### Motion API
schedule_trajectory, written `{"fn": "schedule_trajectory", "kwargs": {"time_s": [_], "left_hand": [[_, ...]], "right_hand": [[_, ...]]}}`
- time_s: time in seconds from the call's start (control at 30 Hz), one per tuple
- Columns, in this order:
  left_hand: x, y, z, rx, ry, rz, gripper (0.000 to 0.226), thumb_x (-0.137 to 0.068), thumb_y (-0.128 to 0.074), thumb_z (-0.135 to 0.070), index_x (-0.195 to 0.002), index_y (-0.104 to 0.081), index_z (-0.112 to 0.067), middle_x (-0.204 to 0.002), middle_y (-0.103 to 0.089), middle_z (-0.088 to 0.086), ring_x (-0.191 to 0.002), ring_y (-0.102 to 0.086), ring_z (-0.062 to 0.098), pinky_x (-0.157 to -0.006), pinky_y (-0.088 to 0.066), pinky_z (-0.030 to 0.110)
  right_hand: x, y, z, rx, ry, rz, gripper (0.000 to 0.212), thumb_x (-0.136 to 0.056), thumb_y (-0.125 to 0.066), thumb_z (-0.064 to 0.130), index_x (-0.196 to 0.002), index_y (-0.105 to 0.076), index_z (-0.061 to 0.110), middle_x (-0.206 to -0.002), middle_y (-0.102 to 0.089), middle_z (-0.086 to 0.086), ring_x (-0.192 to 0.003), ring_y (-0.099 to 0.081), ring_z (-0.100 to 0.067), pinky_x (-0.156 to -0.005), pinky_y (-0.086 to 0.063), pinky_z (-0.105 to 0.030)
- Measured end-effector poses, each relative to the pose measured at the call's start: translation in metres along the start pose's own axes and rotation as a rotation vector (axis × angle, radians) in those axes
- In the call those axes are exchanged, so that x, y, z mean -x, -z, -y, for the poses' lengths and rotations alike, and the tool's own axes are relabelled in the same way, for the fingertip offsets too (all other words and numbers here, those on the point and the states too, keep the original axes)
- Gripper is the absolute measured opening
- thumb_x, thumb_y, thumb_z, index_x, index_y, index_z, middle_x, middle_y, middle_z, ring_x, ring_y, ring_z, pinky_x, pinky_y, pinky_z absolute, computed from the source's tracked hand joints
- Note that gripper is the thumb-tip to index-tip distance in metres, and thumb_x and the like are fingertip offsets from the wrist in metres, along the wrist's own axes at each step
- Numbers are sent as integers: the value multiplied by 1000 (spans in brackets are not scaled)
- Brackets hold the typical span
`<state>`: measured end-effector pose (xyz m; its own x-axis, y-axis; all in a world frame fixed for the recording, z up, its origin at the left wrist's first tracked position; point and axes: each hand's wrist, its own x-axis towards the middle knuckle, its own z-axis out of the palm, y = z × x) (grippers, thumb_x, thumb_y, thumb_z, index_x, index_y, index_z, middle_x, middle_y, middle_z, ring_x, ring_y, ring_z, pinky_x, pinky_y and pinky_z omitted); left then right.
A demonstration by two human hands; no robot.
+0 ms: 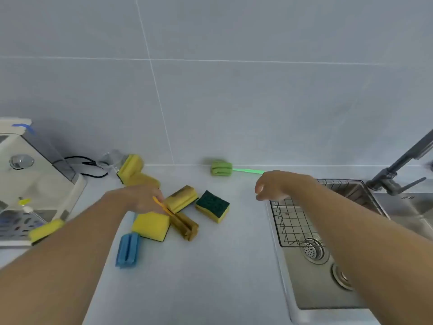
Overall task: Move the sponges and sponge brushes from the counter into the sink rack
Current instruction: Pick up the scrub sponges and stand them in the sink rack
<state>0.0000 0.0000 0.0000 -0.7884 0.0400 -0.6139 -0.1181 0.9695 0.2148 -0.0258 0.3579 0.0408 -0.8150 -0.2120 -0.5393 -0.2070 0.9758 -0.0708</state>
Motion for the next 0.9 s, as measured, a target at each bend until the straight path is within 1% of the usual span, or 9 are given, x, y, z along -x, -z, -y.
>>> {"fn": "schedule_trajectory", "kwargs": {"time_s": [0.07,0.17,0.27,0.37,0.43,0.5,0.6,0.7,0.9], "left_hand": [[-10,1,10,51,-21,-6,56,-66,-72,-70,-109,-61,-36,-105,-56,-11,-99,-52,13,-77,-43,26],[-29,-4,20,124,-59,-46,53,-84,-67,-48,-130,-56,-26,-127,-57,0,-107,-52,15,-85,-43,25],[-44,-8,23,185,-104,-130,50,-88,-63,-38,-133,-54,-21,-126,-58,3,-105,-54,15,-82,-41,25],[-53,-18,21,224,-137,-222,45,-87,-63,-38,-129,-58,-22,-122,-60,1,-105,-56,15,-85,-45,29],[-57,-22,18,241,-157,-256,43,-88,-62,-40,-128,-58,-24,-121,-60,1,-105,-57,16,-86,-48,32],[-62,-26,14,219,-181,-279,45,-87,-61,-41,-128,-57,-25,-123,-60,1,-107,-58,18,-85,-50,34],[-70,-34,6,146,-201,-308,51,-87,-59,-44,-134,-53,-24,-128,-58,2,-113,-56,21,-86,-49,34],[-81,-45,0,125,-200,-304,61,-87,-59,-48,-140,-44,-23,-132,-52,3,-119,-51,23,-93,-47,38],[-98,-62,-6,75,-170,-301,79,-81,-64,-52,-148,-31,-25,-144,-42,4,-125,-47,27,-94,-48,42]], "right_hand": [[-12,-8,10,-5,-29,37,39,-94,-54,39,-131,-60,30,-139,-55,4,-127,-51,-24,-104,-43,-42],[-29,-27,20,-30,-52,74,41,-94,-54,40,-134,-57,30,-141,-53,1,-128,-50,-26,-103,-43,-41],[-49,-43,30,-71,-58,67,43,-95,-52,41,-136,-55,29,-142,-51,-1,-128,-50,-26,-102,-44,-39],[-64,-65,40,-126,-59,45,44,-95,-50,41,-137,-53,28,-141,-53,-1,-127,-50,-25,-102,-44,-37],[-72,-77,47,-168,-55,10,44,-96,-50,39,-138,-53,26,-140,-54,1,-127,-49,-23,-100,-42,-34],[-80,-85,53,-230,-63,-33,44,-95,-51,38,-137,-53,26,-138,-57,0,-123,-53,-23,-99,-44,-34],[-91,-91,59,-320,-81,-82,49,-94,-54,39,-141,-49,26,-136,-58,-1,-118,-57,-23,-96,-47,-35],[-102,-92,64,-376,-70,-98,56,-93,-58,40,-145,-43,26,-139,-57,-2,-121,-56,-23,-98,-46,-34],[-125,-99,76,-436,-74,-56,71,-88,-66,46,-149,-38,24,-143,-53,-4,-125,-54,-24,-99,-47,-36]]}}
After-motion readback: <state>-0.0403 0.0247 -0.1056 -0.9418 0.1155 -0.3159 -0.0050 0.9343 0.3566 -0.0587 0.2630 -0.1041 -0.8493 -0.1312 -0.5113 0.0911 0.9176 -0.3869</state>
